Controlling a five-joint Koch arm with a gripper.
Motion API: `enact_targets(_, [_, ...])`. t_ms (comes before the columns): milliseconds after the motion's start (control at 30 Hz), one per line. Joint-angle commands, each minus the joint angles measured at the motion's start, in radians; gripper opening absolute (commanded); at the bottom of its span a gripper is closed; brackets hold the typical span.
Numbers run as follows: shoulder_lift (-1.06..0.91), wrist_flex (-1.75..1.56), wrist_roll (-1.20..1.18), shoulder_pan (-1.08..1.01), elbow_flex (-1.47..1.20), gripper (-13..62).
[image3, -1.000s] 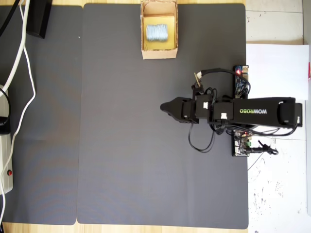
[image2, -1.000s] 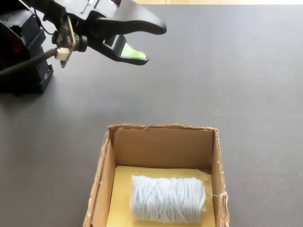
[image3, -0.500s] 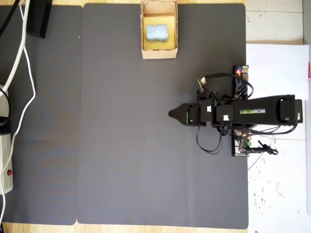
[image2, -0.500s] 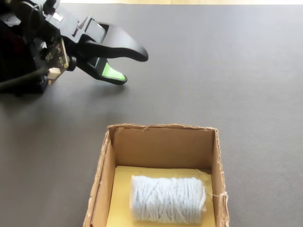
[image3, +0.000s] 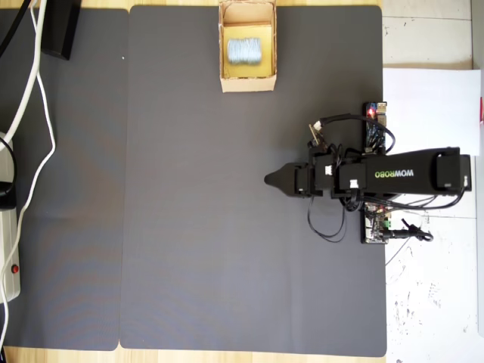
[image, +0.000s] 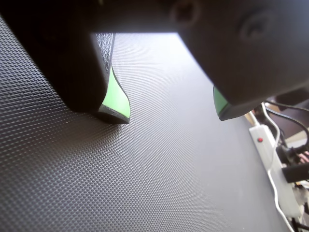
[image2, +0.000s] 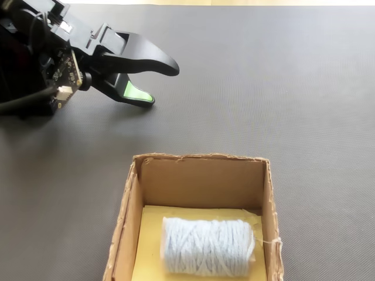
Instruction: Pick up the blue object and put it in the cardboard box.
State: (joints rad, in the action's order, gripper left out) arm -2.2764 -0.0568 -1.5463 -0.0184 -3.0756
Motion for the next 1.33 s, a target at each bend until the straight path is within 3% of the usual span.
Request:
enact_targets(0, [-0.092, 0.077, -0.032, 0.0, -0.043, 34.8])
enact_targets(1300, [-0.092, 0.112, -0.023, -0.009, -0.043, 34.2])
